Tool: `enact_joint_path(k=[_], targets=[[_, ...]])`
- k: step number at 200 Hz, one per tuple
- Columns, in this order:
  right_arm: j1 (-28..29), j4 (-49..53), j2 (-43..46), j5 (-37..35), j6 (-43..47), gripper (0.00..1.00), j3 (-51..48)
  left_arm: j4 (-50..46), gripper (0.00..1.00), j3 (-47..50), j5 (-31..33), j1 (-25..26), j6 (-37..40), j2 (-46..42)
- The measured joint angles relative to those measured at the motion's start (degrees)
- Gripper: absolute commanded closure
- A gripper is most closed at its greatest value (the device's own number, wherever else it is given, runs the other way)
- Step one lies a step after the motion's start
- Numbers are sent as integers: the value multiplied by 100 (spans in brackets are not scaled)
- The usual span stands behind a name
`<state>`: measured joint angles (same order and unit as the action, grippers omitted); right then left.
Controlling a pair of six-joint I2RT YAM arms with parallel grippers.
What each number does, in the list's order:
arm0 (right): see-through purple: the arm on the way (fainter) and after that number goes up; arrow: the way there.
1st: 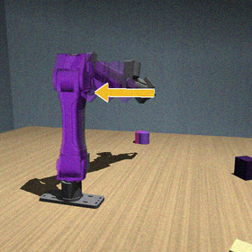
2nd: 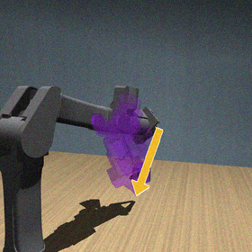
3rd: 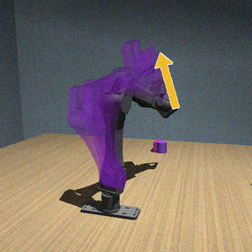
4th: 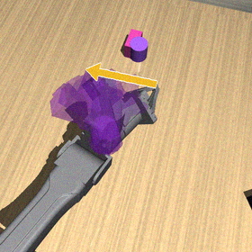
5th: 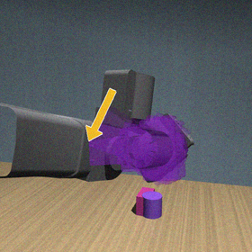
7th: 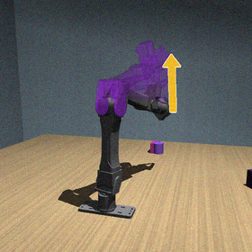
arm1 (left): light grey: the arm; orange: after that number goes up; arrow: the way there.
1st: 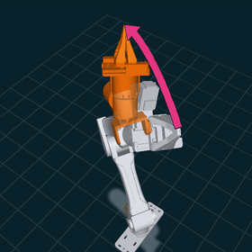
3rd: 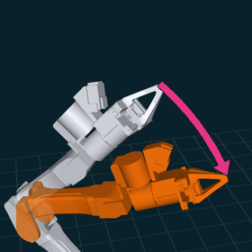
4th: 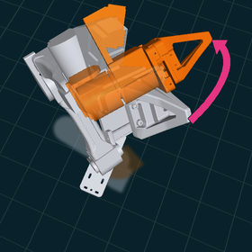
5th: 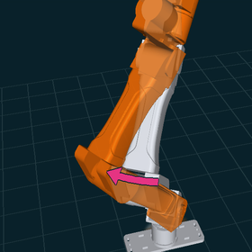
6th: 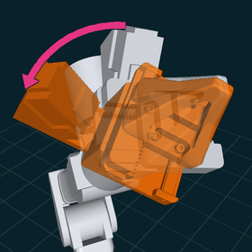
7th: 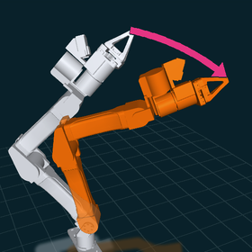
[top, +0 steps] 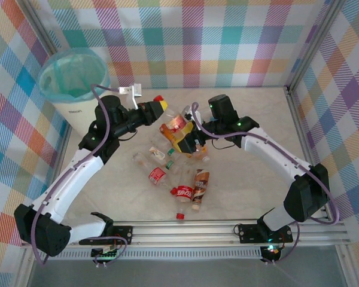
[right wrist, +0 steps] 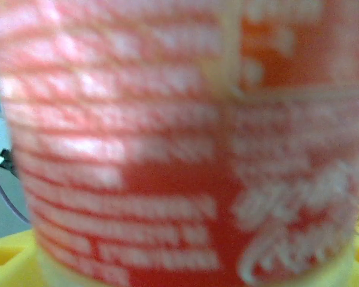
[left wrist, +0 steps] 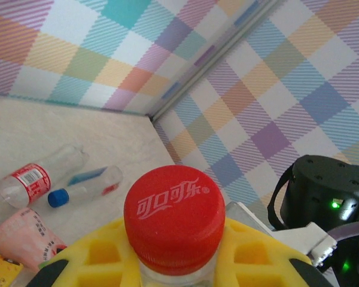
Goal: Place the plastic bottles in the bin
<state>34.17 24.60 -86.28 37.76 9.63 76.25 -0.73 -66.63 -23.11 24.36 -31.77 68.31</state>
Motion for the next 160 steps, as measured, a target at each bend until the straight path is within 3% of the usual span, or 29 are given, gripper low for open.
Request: enact_joint_path(k=[41,87,160], targets=[[0,-188,380,-634,-216,0,0,-686,100,-490,942,0,315,-186],[0,-581,1084,-1167,-304,0,0,-1917,100,-2144,2573,-109,1043,-269],[168,-743,667,-1143,-494,0,210,-3176,100,-5250,4402,-1458,2393,778]])
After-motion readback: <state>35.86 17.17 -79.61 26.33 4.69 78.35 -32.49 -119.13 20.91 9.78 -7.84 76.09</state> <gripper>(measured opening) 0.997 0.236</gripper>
